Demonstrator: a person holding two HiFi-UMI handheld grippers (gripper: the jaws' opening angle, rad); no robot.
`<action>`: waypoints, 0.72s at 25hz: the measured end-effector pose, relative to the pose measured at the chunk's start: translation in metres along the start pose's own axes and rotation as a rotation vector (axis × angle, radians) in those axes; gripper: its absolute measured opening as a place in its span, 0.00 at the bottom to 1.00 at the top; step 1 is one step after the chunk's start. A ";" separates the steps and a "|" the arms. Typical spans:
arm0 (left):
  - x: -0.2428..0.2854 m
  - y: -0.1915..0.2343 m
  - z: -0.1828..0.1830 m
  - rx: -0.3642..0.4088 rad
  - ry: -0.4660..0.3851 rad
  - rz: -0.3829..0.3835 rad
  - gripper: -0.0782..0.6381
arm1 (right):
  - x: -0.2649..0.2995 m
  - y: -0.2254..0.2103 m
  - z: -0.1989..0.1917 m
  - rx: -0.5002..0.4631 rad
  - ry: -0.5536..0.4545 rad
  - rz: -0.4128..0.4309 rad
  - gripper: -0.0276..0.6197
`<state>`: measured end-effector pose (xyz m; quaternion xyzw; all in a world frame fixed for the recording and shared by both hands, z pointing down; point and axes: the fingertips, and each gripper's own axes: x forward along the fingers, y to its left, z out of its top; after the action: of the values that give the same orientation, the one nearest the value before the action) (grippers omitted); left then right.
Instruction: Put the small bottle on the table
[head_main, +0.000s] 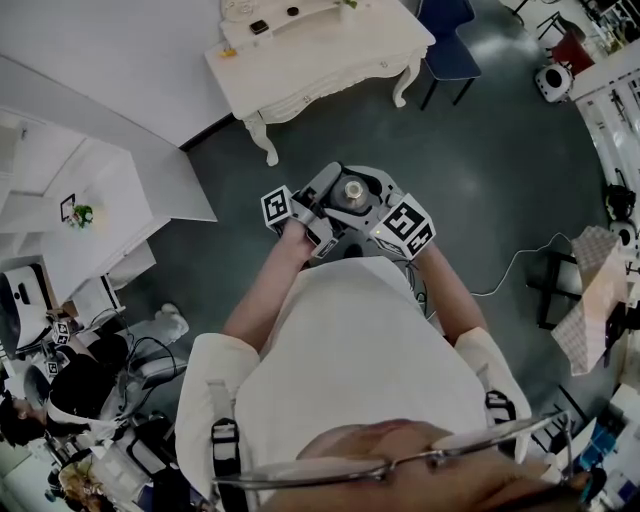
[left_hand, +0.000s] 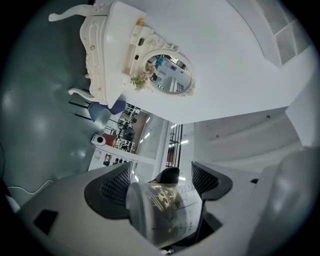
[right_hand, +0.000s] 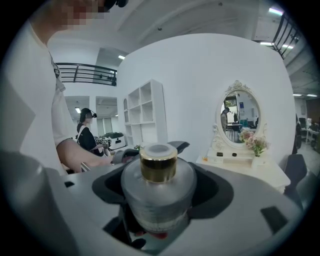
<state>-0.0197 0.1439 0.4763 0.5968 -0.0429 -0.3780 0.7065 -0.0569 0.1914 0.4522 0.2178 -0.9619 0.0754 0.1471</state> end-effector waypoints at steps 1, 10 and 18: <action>0.002 0.002 -0.001 0.002 -0.003 0.001 0.63 | -0.002 -0.002 -0.001 0.001 0.000 0.002 0.58; 0.021 0.024 -0.015 0.016 -0.034 0.006 0.63 | -0.029 -0.014 -0.017 -0.010 0.030 0.055 0.58; 0.027 0.038 -0.029 -0.009 -0.050 -0.037 0.63 | -0.046 -0.014 -0.031 -0.040 0.046 0.106 0.58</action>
<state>0.0324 0.1516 0.4916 0.5845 -0.0480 -0.4061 0.7008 -0.0031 0.2041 0.4682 0.1619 -0.9697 0.0690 0.1693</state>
